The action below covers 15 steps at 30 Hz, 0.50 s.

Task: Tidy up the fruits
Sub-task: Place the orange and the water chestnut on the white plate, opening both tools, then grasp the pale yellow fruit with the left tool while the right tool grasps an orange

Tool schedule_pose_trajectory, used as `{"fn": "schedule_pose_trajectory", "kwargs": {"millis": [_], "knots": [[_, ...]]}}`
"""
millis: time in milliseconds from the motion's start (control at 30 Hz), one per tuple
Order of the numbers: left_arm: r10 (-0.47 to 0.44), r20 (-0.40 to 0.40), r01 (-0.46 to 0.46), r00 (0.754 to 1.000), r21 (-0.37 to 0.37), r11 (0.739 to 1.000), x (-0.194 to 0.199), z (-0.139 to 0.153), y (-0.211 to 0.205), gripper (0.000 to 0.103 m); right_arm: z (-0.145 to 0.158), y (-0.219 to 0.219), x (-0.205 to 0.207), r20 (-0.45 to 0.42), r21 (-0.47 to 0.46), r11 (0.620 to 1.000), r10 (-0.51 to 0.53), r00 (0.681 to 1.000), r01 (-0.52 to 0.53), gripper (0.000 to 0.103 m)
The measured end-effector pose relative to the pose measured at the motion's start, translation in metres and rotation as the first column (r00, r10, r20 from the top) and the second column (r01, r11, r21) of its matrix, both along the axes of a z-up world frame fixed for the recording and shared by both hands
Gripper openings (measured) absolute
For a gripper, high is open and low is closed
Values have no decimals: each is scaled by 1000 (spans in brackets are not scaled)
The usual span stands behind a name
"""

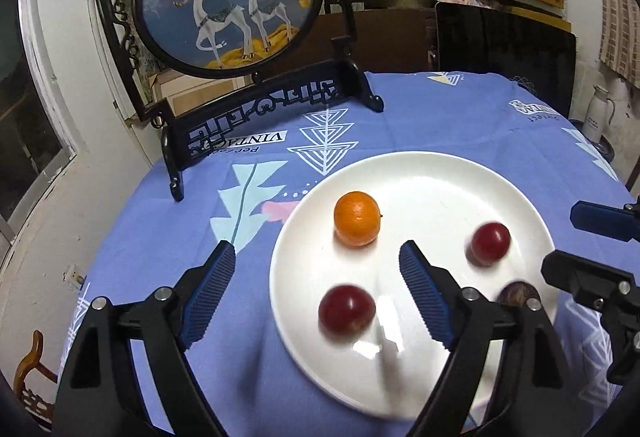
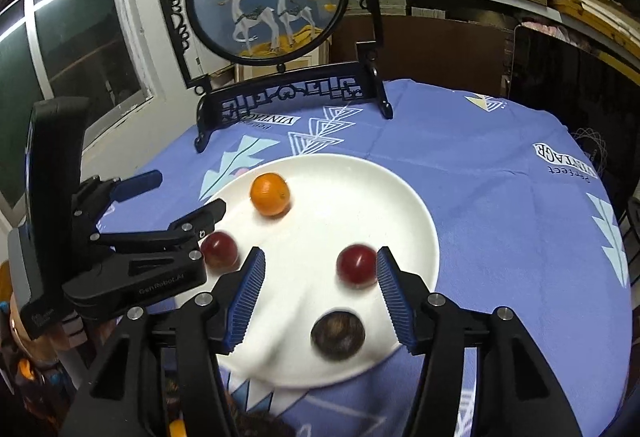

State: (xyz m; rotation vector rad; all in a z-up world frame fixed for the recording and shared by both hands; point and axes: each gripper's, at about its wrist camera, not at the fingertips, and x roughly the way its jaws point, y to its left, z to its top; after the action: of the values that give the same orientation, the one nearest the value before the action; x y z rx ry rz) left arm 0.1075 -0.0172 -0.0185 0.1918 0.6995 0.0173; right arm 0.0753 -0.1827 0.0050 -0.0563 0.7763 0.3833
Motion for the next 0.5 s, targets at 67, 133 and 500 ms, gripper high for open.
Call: {"fn": "schedule_pose_trajectory", "kwargs": {"millis": [67,133,500], "knots": [[-9,7,9,1000,2,1000,-14,3,4,82,3,0,-18,5,-11,1000,19,1000,-19,63],[-19,12,19,1000,-3,1000,-30,6,10,83,4,-1,-39,4,-19,999,44,999,-44,68],[-100,-24,99,995,-39,994,-121,-2,62,88,-51,-3,-167,-95,-229,940,237,967,-253,68]]}}
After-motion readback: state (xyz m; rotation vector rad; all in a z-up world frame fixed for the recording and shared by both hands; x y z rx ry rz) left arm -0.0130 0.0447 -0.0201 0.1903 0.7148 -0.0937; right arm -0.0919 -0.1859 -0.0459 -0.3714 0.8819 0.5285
